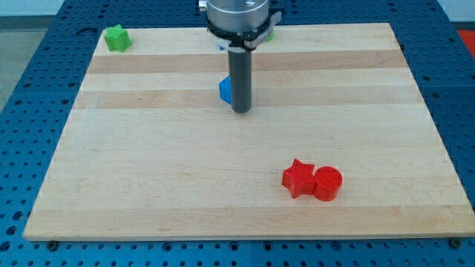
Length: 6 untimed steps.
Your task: Move the blue cube close to the blue triangle
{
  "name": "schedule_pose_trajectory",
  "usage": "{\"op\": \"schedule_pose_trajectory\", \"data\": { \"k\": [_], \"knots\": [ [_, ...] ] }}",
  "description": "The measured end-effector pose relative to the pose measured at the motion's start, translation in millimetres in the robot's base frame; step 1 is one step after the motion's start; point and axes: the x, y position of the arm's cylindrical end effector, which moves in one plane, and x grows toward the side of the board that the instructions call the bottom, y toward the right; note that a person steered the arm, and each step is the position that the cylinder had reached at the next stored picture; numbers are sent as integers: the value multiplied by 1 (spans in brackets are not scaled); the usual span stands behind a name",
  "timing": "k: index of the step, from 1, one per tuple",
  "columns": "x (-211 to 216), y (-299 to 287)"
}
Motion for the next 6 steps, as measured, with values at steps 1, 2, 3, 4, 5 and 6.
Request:
{"op": "schedule_pose_trajectory", "data": {
  "k": [1,2,3,4,5,6],
  "knots": [
    [-36,-9],
    [-60,-10],
    [-46,6],
    [-14,-8],
    [-6,-57],
    [-36,-63]
  ]
}}
